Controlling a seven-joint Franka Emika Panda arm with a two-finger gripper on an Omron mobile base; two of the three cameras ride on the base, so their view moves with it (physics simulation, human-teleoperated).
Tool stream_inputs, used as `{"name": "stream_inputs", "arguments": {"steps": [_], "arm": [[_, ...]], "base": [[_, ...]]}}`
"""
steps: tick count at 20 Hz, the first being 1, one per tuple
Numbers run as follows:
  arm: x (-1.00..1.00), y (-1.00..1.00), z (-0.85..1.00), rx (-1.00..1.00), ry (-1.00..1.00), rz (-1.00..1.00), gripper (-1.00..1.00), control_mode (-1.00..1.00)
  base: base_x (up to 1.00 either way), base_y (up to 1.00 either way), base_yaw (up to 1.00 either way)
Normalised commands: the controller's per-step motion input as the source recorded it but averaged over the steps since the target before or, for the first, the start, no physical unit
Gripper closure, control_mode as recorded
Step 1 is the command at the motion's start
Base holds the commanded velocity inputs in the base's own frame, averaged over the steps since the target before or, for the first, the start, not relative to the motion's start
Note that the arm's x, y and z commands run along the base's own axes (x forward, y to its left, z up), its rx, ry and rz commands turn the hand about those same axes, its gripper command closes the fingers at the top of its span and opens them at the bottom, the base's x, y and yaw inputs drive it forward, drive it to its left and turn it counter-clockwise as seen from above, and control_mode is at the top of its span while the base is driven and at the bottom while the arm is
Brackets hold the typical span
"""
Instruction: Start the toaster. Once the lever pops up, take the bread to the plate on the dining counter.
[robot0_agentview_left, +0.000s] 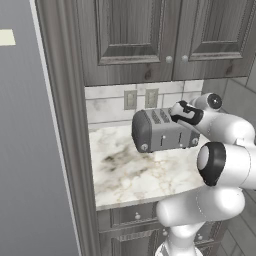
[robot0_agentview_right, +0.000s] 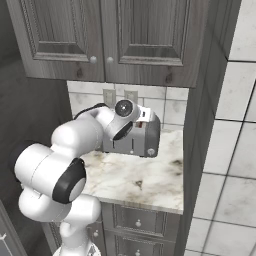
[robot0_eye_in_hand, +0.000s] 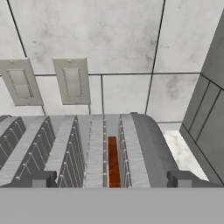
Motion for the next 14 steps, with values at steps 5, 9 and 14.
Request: {"name": "stream_inputs", "arguments": {"steps": [5, 9, 14], "arm": [[0.0, -0.01, 0.0, 0.0, 0.0, 0.0, -1.0, -1.0], [0.0, 0.0, 0.0, 0.0, 0.01, 0.0, -1.0, -1.0], [0.0, 0.0, 0.0, 0.0, 0.0, 0.0, -1.0, -1.0]], "base": [[0.0, 0.0, 0.0], [0.0, 0.0, 0.0], [0.0, 0.0, 0.0]]}}
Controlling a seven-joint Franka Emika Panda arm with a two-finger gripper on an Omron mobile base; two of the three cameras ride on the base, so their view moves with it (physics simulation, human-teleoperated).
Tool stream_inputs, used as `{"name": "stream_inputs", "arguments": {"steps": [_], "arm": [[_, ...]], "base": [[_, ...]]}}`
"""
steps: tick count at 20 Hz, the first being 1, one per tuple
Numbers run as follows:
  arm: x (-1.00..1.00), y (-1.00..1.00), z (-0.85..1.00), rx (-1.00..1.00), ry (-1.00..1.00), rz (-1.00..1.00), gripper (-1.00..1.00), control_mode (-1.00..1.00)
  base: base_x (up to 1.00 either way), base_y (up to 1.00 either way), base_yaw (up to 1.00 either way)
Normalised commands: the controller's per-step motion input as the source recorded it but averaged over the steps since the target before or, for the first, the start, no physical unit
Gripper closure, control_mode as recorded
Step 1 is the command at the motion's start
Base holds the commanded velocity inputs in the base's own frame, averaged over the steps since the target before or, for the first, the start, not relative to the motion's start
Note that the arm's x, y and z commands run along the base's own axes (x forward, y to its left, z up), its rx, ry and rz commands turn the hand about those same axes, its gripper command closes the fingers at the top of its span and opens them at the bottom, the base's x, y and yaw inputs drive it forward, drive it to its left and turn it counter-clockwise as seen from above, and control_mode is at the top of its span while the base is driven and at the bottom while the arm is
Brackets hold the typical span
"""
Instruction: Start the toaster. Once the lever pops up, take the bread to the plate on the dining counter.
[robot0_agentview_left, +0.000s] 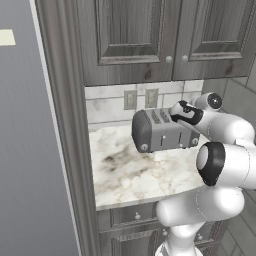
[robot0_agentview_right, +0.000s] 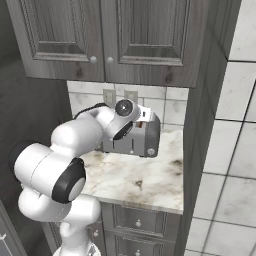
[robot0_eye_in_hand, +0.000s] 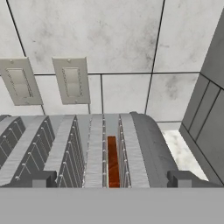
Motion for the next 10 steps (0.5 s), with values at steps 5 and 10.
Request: {"name": "stream_inputs", "arguments": {"steps": [5, 10], "arm": [[0.0, 0.0, 0.0, 0.0, 0.0, 0.0, -1.0, -1.0], [0.0, 0.0, 0.0, 0.0, 0.0, 0.0, -1.0, -1.0]], "base": [[0.0, 0.0, 0.0], [0.0, 0.0, 0.0]]}}
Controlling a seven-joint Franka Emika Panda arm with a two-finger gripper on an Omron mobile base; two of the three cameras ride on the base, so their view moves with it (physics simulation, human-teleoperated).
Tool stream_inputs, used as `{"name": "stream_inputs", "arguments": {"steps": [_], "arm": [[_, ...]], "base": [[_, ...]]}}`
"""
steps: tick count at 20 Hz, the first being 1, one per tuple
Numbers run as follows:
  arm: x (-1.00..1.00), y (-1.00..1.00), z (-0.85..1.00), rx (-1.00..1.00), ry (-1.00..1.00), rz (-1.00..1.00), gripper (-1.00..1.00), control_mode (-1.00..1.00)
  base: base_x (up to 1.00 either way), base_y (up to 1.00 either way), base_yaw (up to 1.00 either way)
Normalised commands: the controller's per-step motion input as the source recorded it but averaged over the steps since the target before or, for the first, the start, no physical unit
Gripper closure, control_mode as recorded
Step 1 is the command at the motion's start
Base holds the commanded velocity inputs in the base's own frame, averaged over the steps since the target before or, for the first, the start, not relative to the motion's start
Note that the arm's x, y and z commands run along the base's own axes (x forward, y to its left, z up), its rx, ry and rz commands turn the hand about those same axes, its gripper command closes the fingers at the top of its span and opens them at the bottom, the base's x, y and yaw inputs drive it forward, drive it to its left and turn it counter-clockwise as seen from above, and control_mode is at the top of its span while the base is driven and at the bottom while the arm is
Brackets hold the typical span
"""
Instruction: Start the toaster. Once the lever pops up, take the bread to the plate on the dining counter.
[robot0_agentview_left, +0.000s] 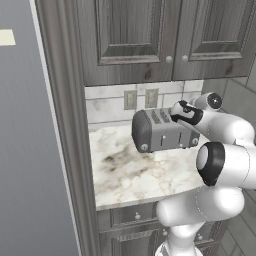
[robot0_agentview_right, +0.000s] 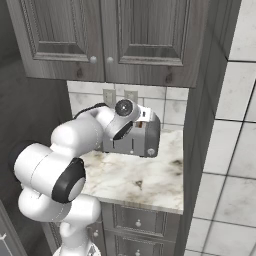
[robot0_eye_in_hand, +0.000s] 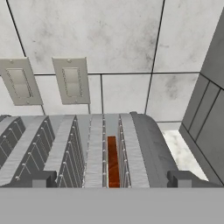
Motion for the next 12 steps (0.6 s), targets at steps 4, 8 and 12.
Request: {"name": "stream_inputs", "arguments": {"steps": [4, 8, 12], "arm": [[0.0, 0.0, 0.0, 0.0, 0.0, 0.0, -1.0, -1.0], [0.0, 0.0, 0.0, 0.0, 0.0, 0.0, -1.0, -1.0], [0.0, 0.0, 0.0, 0.0, 0.0, 0.0, -1.0, -1.0]], "base": [[0.0, 0.0, 0.0], [0.0, 0.0, 0.0], [0.0, 0.0, 0.0]]}}
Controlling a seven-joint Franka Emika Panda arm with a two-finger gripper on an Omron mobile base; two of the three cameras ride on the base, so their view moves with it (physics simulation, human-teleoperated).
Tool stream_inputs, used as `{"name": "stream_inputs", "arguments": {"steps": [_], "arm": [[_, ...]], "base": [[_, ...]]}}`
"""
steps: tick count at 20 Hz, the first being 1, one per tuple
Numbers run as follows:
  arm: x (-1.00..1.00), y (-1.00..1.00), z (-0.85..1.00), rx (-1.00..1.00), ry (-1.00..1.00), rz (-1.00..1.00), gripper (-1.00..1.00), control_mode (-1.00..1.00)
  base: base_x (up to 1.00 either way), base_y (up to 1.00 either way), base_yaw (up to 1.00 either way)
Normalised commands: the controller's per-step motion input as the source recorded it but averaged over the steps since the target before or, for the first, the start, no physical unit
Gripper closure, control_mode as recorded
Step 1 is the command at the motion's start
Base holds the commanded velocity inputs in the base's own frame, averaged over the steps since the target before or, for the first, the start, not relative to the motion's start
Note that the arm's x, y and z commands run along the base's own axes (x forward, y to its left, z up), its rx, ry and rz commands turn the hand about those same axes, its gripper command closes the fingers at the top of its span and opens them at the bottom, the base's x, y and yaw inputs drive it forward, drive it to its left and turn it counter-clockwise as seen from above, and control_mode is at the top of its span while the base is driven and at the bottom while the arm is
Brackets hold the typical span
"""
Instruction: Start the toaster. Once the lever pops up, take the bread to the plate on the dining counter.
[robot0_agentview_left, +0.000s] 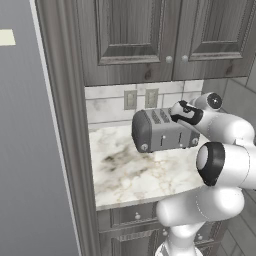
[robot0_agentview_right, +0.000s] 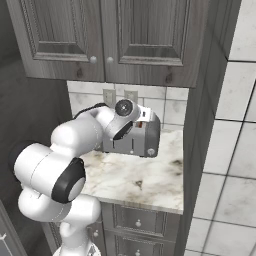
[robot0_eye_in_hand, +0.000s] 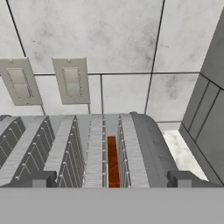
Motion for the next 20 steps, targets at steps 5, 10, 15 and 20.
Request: {"name": "stream_inputs", "arguments": {"steps": [5, 10, 15, 20], "arm": [[0.0, 0.0, 0.0, 0.0, 0.0, 0.0, -1.0, -1.0], [0.0, 0.0, 0.0, 0.0, 0.0, 0.0, -1.0, -1.0], [0.0, 0.0, 0.0, 0.0, 0.0, 0.0, -1.0, -1.0], [0.0, 0.0, 0.0, 0.0, 0.0, 0.0, -1.0, -1.0]], "base": [[0.0, 0.0, 0.0], [0.0, 0.0, 0.0], [0.0, 0.0, 0.0], [0.0, 0.0, 0.0]]}}
